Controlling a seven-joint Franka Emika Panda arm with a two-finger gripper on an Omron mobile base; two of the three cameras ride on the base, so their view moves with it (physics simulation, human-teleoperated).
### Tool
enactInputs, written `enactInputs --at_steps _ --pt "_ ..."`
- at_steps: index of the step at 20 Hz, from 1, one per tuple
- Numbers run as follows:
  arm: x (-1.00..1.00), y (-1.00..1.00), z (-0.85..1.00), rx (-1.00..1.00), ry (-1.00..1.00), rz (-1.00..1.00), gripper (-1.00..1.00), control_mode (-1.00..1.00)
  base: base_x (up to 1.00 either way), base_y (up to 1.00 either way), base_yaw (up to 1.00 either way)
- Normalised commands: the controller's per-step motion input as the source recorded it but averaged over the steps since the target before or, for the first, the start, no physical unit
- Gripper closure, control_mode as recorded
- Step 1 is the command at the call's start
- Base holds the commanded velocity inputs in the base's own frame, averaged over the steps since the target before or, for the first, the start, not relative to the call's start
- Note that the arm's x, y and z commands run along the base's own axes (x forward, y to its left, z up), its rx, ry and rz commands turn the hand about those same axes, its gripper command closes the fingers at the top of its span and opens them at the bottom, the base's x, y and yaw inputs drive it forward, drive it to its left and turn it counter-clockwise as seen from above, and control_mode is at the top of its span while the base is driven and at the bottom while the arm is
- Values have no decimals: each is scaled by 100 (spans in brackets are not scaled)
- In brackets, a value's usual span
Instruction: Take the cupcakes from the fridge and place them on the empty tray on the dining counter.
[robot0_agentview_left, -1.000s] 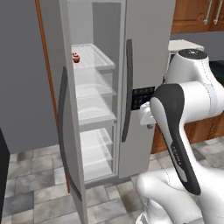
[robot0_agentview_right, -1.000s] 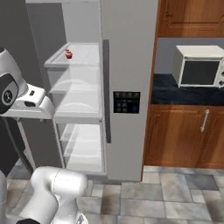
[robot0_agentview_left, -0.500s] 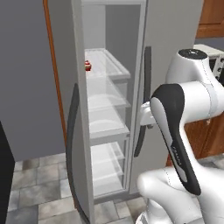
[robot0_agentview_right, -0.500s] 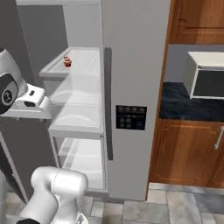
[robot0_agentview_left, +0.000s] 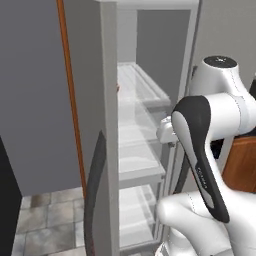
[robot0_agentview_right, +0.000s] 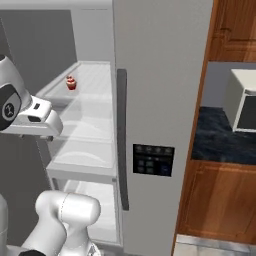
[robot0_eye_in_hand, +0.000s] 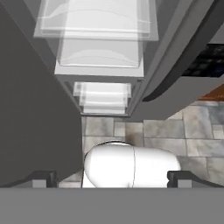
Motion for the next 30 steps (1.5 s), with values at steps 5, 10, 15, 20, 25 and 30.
enactInputs --at_steps 5,10,15,20,25,30 --pt "0 0 0 0 0 0 -100 100 44 0 14" --pt "0 0 0 0 0 0 -100 100 39 0 15" --pt "0 0 0 0 0 0 -100 100 53 0 13" --pt "0 0 0 0 0 0 -100 100 54 0 13" --pt "-3 0 26 1 -7 4 -100 -100 10 0 5" --pt "-46 5 75 0 -37 1 -100 -100 0 0 0"
